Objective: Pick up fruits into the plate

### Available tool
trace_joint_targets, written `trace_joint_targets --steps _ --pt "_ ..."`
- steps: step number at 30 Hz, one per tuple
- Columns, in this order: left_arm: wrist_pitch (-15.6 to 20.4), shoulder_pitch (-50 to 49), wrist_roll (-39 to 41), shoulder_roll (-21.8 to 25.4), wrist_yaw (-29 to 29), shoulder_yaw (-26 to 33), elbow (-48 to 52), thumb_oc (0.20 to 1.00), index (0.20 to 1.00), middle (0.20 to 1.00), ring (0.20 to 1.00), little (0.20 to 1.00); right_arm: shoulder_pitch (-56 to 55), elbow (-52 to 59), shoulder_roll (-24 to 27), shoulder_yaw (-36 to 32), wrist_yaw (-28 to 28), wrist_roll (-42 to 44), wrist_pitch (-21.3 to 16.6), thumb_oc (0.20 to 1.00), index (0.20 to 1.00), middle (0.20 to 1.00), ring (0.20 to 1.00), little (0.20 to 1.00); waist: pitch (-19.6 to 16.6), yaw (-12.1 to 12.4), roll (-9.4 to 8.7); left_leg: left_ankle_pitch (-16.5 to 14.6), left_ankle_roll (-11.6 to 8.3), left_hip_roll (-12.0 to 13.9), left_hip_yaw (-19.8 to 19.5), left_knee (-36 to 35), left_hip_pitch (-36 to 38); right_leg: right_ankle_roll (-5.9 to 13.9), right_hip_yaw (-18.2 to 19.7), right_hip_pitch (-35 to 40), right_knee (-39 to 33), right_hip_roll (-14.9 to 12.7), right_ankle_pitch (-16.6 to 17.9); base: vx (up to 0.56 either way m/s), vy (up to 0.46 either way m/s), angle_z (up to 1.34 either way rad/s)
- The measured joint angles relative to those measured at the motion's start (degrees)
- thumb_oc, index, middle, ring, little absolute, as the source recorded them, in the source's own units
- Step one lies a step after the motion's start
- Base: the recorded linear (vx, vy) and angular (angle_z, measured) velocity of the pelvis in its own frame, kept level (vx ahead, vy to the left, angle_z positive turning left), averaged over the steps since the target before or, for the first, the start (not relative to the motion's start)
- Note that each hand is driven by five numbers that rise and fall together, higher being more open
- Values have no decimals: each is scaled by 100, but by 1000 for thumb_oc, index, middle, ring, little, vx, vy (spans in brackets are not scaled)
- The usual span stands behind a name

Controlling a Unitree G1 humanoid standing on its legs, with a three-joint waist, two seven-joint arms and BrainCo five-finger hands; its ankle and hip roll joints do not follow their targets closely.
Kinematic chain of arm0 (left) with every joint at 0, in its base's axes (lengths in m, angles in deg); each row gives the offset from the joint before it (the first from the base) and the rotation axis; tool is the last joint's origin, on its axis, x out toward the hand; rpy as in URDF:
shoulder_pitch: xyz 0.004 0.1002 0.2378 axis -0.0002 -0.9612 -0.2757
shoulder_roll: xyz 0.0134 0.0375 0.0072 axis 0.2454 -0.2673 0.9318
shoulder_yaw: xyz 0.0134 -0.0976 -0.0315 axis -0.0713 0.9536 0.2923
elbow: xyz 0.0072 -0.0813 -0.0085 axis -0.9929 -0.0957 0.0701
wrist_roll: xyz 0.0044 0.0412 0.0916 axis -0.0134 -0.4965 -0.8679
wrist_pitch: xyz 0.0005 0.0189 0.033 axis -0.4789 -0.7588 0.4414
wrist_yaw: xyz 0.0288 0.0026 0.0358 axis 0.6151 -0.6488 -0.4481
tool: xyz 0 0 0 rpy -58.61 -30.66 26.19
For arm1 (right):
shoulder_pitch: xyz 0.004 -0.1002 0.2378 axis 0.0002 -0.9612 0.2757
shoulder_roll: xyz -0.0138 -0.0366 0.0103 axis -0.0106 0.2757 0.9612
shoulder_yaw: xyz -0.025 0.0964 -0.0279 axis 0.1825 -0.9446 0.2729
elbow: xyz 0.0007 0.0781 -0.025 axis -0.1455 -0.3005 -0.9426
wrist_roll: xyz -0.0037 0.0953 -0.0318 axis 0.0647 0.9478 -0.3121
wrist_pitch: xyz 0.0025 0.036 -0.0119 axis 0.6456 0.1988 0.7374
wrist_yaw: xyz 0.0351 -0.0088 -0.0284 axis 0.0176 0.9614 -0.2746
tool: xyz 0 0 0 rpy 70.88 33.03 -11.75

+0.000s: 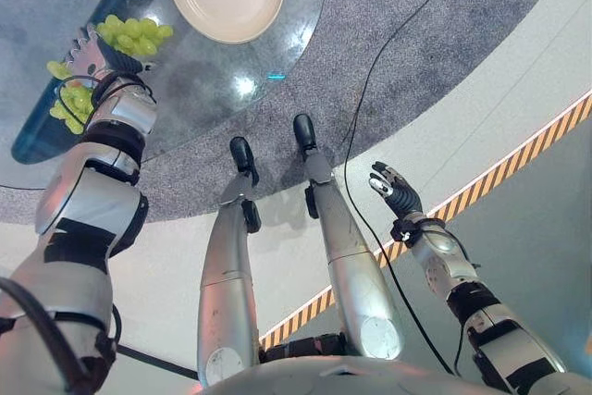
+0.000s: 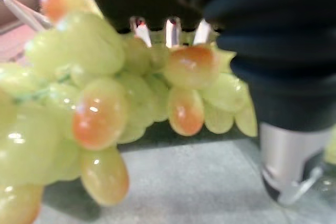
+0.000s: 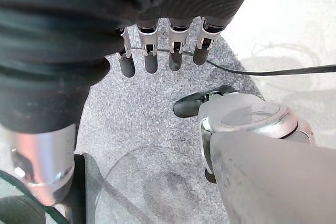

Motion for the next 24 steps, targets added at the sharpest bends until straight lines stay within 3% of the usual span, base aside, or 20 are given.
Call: trace_joint_targets --steps 1,5,11,18,24 --pt "-177 126 -145 14 -93 -56 -75 200 200 200 200 200 5 109 -2 -5 -15 72 -14 1000 1000 1000 1000 1000 -29 -18 -50 -9 -9 19 -5 50 -112 0 -2 -91 21 18 1 13 -22 -3" --pt "-710 340 -495 90 -281 -285 -134 200 200 200 200 200 5 146 -13 24 -94 157 -132 1000 1000 1000 1000 1000 -133 -44 -204 -70 -14 52 5 175 -310 7 21 -293 106 57 -8 9 -18 -4" --pt "-1183 351 -1070 232 -371 -397 -138 200 200 200 200 200 1 156 -14 25 -194 319 -246 1000 1000 1000 1000 1000 -149 -87 -228 -83 -28 52 -47 278 -585 7 2 -537 173 68 -7 3 -6 -1" --pt "-1139 213 -1087 253 -476 -396 -227 200 200 200 200 200 5 185 -22 32 -217 321 -244 1000 1000 1000 1000 1000 -149 -43 -228 -83 -29 49 -51 280 -617 7 4 -574 182 69 -7 -6 9 0" --pt "-551 160 -660 253 -569 -397 -242 200 200 200 200 200 11 187 -23 39 -221 311 -242 1000 1000 1000 1000 1000 -148 37 -227 -83 -29 47 -60 275 -495 4 3 -446 182 72 -4 -27 12 0"
